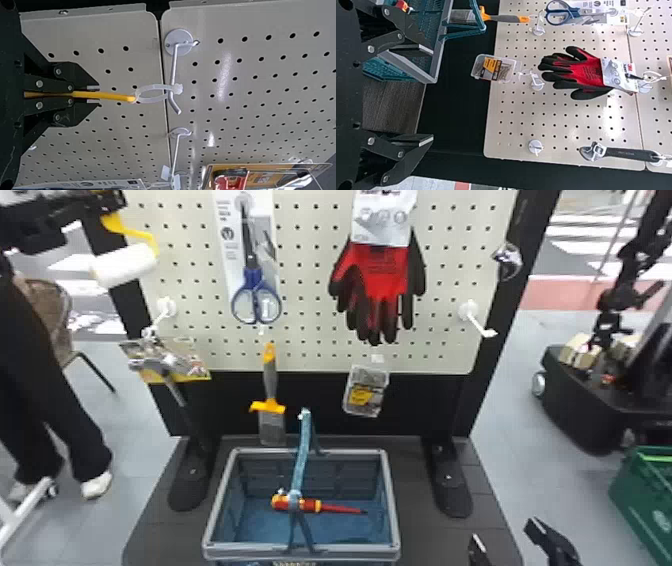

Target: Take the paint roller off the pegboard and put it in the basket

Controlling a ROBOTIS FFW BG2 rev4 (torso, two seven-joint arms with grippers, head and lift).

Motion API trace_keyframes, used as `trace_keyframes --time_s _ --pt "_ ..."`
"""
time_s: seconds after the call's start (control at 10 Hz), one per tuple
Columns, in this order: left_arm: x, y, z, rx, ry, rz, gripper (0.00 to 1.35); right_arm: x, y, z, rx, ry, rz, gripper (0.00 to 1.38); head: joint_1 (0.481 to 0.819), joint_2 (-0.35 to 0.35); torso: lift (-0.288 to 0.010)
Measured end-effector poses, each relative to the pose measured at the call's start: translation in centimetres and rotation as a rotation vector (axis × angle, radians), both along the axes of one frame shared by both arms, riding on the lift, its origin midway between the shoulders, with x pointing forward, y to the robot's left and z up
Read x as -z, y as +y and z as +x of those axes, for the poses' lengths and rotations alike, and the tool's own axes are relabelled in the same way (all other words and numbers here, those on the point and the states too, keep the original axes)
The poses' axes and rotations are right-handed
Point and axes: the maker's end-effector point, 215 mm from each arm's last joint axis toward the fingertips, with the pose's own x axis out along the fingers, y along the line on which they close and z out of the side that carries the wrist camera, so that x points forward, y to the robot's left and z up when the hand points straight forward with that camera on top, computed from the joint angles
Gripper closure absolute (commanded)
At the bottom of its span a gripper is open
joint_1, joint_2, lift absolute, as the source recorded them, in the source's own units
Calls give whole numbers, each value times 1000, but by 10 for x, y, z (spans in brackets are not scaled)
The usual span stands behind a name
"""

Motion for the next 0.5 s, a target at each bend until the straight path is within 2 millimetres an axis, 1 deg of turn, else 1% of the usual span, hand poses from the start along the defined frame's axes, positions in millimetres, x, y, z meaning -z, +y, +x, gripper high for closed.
trace_keyframes --time_s 0.5 --pt "0 -1 0 1 -3 0 1217 0 0 0 -1 0 1 498 549 0 -100"
